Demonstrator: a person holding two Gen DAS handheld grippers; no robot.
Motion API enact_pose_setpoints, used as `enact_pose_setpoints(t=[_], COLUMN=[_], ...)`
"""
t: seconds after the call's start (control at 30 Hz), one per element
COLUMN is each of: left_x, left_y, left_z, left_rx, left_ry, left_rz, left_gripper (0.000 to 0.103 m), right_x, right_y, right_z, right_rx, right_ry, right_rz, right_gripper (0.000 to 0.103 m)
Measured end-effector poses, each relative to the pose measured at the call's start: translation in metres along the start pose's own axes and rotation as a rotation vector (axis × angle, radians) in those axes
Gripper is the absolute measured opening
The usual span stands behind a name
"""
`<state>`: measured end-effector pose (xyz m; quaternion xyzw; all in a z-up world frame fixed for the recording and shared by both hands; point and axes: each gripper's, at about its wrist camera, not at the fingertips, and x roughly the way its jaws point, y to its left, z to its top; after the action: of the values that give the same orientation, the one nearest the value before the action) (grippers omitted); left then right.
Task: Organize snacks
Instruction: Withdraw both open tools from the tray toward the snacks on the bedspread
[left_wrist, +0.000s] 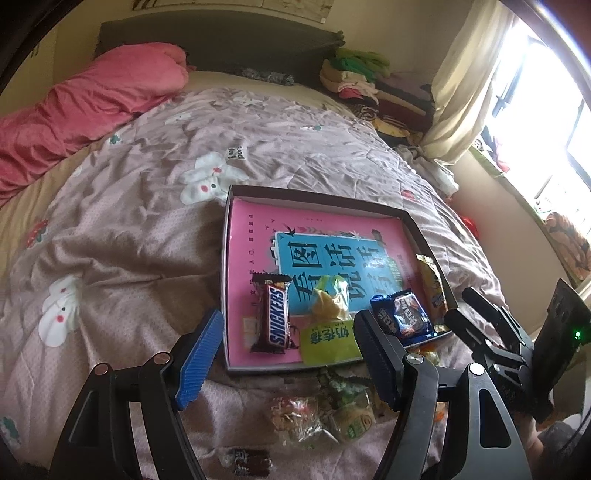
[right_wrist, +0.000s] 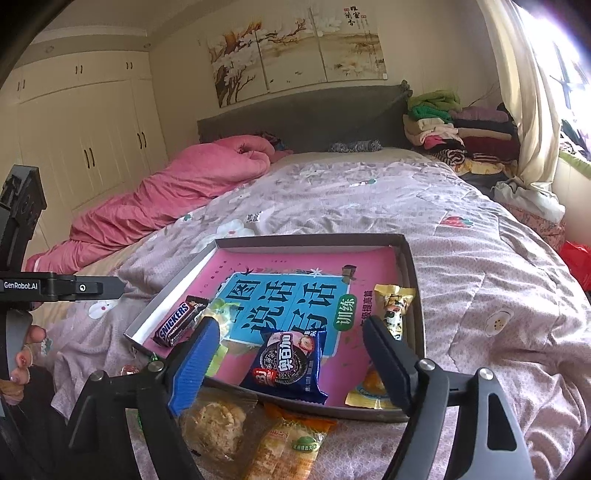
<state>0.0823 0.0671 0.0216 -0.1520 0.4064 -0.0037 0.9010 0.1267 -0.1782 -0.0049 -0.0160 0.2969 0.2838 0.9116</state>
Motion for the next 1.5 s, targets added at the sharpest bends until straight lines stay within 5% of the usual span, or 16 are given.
enact_pose_setpoints(t=[0.83, 1.5], left_x=[-0.016, -0.020], left_y=[0.004, -0.001], left_z=[-0.021, -0.050], left_rx=[0.019, 0.058], left_ry=[0.031, 0.084], left_rz=[-0.011, -0.037], left_gripper=[0.075, 0.078], right_x=[-0.030, -0.040], right_y=[-0.008, 0.037], right_z=[-0.003, -0.021], right_rx=[0.047, -0.034], right_ry=[-0.044, 0.027], right_rz=[-0.043, 0.079], right_gripper=[0.088, 0.093])
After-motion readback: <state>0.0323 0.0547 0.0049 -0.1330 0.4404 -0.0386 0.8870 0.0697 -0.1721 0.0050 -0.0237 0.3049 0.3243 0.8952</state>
